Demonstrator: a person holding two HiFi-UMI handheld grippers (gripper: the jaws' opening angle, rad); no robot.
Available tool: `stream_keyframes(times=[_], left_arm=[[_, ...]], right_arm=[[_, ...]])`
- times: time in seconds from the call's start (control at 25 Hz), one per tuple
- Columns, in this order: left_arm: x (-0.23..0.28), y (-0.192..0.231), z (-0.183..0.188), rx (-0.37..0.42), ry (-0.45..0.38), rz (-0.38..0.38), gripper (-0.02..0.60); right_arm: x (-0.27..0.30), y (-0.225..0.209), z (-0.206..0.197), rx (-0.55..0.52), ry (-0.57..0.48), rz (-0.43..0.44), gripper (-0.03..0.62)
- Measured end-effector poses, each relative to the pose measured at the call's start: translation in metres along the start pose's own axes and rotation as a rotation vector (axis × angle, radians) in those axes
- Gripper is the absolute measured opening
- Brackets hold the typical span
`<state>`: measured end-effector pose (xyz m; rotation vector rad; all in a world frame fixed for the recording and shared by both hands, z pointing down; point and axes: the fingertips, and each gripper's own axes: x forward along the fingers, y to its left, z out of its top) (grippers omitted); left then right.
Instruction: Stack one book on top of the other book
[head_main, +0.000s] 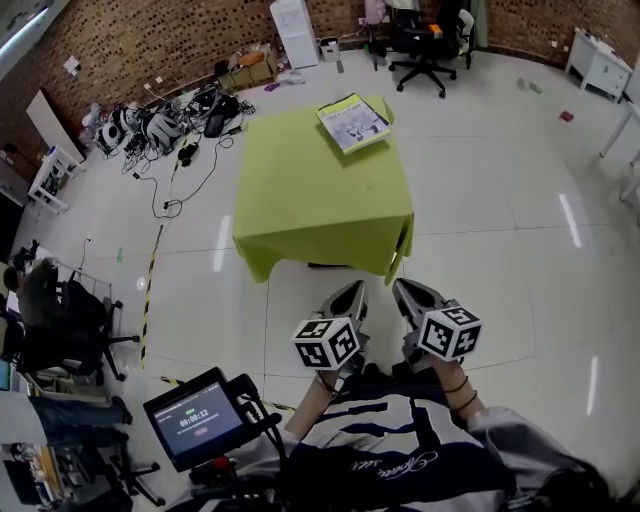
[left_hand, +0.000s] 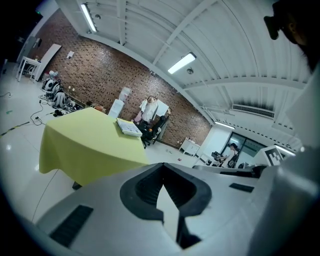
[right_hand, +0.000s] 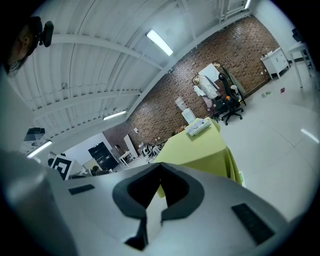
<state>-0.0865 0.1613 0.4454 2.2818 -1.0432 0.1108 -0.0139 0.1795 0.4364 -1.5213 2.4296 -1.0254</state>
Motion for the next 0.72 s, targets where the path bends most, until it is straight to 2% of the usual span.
stream_keyframes(times=[0.24,0.72], left_arm=[[0.006,-0.007,0.002,-0.002,-0.007,-0.017,0.005],[0.013,-0.015,0.007,-0.028,-0.006,0.002,0.005]], right_arm=[[0.0,-0.004,0.007,-0.01,0.006,0.002,-0.008],[-0.003,-0.005,0.019,-0.019,0.034,0.023,-0.008]])
